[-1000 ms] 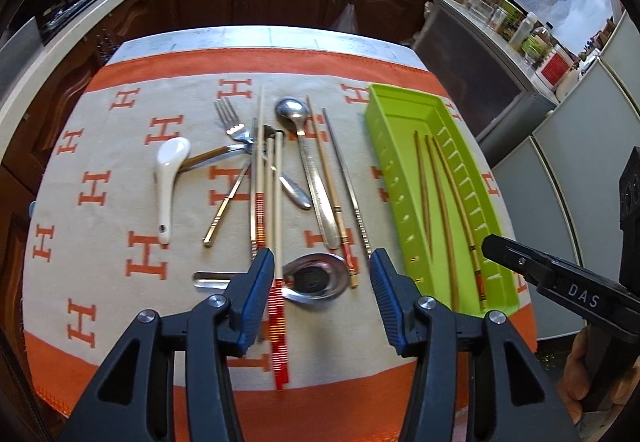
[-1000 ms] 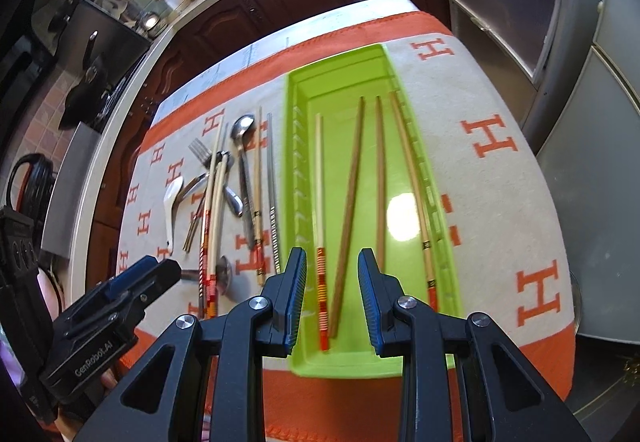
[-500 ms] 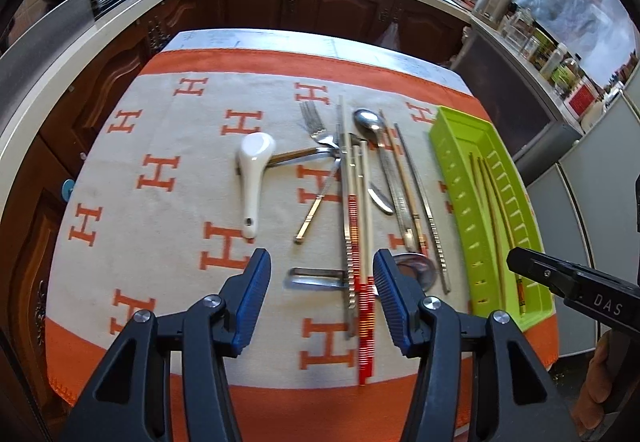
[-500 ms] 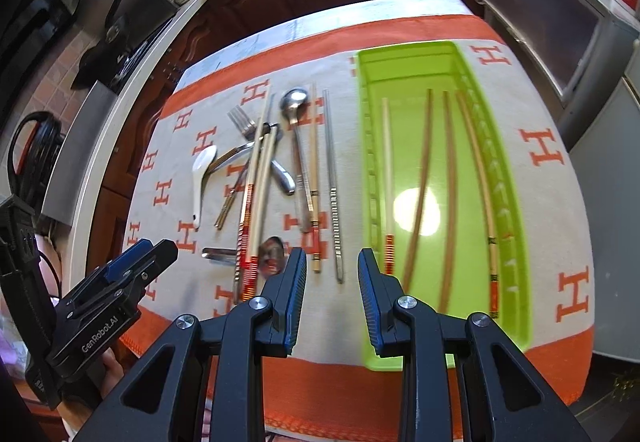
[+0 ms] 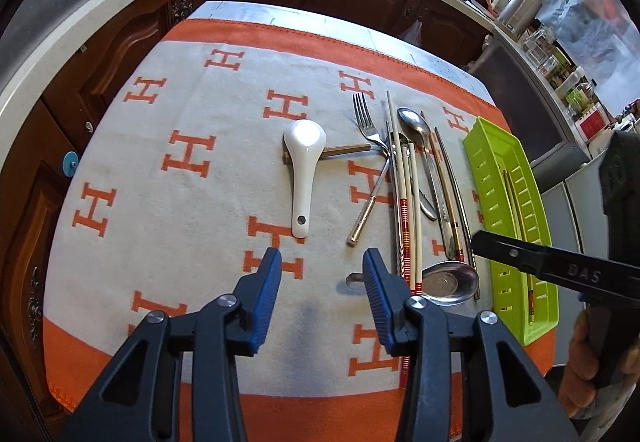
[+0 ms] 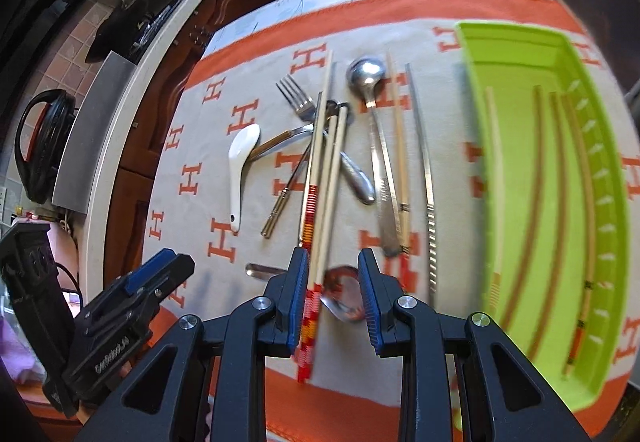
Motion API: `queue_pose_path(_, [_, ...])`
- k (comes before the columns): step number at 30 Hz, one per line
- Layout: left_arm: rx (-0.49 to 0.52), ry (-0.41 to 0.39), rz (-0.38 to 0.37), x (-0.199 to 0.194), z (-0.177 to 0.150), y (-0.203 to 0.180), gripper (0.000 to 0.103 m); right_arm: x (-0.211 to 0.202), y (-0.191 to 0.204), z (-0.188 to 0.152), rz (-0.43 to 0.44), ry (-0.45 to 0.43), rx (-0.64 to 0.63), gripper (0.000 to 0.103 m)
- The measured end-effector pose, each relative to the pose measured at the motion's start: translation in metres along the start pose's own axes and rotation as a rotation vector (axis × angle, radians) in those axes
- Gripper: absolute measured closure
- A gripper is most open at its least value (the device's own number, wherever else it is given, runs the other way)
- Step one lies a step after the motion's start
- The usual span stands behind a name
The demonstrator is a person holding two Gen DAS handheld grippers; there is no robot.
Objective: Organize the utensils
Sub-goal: 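Move both open tools back over the remaining utensils, then grasp a silver metal chopstick with the left tool while the right tool grasps a red-striped cream chopstick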
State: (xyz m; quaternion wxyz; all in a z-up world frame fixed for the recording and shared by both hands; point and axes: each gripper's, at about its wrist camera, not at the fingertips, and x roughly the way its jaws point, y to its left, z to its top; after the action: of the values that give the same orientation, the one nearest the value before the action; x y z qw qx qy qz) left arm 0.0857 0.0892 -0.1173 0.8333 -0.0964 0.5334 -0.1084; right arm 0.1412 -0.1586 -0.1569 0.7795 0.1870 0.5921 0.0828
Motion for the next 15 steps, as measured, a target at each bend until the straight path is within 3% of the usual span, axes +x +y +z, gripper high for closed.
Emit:
queue_pose_path(5, [0.012, 0.024, -0.02, 0.01, 0.006, -0.004, 0.074, 0.035, 0.002, 0.021, 0.02, 0.043, 0.004, 0.081])
queue_pose_path(15, [0.007, 0.063, -0.031, 0.029, 0.015, -0.007, 0.074, 0.089, 0.001, 0.038, 0.059, 0.128, 0.01, 0.092])
